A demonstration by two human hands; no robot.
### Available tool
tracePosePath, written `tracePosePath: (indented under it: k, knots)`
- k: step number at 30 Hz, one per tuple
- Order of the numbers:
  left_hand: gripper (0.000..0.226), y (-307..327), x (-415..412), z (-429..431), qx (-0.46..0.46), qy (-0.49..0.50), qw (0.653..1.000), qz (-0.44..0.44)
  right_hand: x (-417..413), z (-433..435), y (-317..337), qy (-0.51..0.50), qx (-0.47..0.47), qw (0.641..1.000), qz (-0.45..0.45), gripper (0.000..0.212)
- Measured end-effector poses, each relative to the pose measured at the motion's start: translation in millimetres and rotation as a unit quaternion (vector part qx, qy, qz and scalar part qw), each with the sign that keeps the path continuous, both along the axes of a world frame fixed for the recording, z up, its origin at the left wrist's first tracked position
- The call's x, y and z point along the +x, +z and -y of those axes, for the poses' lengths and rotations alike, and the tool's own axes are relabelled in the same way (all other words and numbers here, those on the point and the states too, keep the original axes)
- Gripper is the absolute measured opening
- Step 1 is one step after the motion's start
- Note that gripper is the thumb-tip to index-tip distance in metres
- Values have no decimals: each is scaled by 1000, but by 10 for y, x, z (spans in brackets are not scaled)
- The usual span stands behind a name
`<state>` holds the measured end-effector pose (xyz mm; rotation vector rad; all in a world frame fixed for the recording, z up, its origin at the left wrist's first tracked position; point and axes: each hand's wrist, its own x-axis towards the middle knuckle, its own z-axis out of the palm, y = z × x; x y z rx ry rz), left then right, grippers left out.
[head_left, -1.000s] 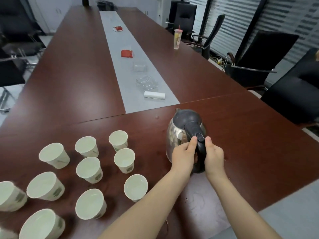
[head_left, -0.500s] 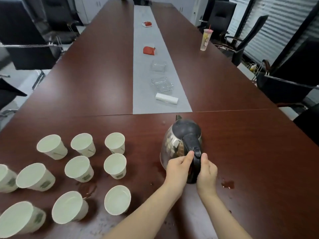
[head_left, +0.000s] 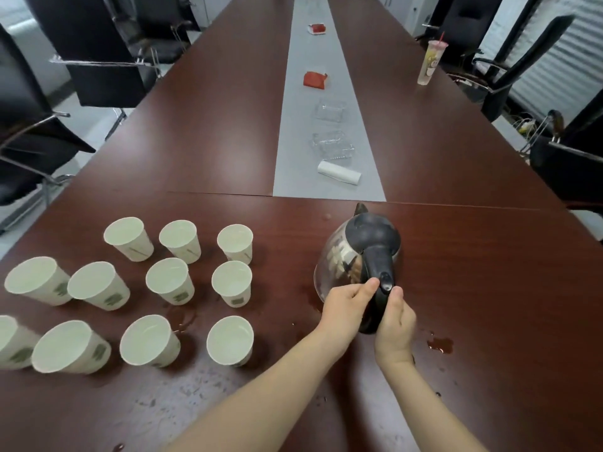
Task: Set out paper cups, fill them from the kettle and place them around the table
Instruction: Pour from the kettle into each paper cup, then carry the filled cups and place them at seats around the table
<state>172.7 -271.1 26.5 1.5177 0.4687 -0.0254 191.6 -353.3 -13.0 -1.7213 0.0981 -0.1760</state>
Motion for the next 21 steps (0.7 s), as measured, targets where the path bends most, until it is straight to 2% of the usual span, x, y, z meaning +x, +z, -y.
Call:
tracePosePath:
  k: [5, 11, 14, 17, 20, 21]
  knots:
    - [55, 69, 33, -135, 83, -53, 995, -25, -38, 65, 92, 39, -21, 999, -12, 42]
    - [24, 242, -122, -487, 120, -110, 986, -30, -62, 266, 284, 95, -234, 967, -35, 50]
    - [21, 300, -376, -749, 142, -111, 984, -4, -224, 304, 362, 15, -308, 951, 7, 51]
    - [17, 289, -735, -1062, 144, -56, 987, 33, -578, 202, 444, -37, -271, 961, 45, 41]
    - [19, 261, -1189, -1364, 101, 29, 993, 57, -958, -85, 339, 47, -219, 974, 17, 18]
    - [19, 239, -1353, -1465, 92, 52, 993, 59, -1068, -214, 245, 89, -209, 974, 4, 21]
